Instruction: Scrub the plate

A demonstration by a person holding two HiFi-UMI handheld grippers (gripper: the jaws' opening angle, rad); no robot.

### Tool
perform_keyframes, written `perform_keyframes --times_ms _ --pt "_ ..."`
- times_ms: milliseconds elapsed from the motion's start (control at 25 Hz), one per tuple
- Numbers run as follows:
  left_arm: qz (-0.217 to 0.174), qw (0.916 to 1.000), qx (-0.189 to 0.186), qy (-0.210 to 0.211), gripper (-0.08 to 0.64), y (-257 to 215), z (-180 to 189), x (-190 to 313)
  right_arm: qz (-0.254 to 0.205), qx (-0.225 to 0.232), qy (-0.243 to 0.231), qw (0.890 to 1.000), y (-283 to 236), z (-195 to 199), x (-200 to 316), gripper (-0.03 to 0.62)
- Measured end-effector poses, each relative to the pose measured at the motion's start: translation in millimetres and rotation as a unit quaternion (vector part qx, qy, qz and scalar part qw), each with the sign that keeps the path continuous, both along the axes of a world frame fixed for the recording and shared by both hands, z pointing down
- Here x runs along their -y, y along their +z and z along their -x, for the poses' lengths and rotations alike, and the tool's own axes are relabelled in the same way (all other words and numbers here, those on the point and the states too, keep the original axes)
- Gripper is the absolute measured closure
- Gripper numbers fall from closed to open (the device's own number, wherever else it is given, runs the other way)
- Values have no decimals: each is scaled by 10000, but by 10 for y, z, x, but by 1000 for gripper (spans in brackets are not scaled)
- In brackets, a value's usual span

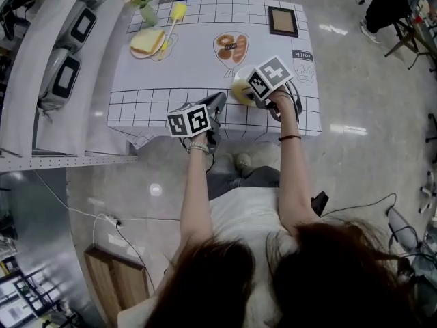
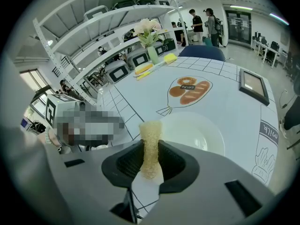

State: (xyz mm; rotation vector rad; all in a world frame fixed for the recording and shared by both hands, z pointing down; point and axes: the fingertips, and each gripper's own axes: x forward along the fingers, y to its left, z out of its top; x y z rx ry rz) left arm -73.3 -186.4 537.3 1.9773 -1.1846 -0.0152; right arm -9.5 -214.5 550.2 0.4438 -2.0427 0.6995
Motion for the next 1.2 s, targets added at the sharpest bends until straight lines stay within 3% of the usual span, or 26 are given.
perform_keyframes --times_ms 1200 --pt "40 9999 57 120 549 41 60 309 -231 113 362 9990 20 29 407 514"
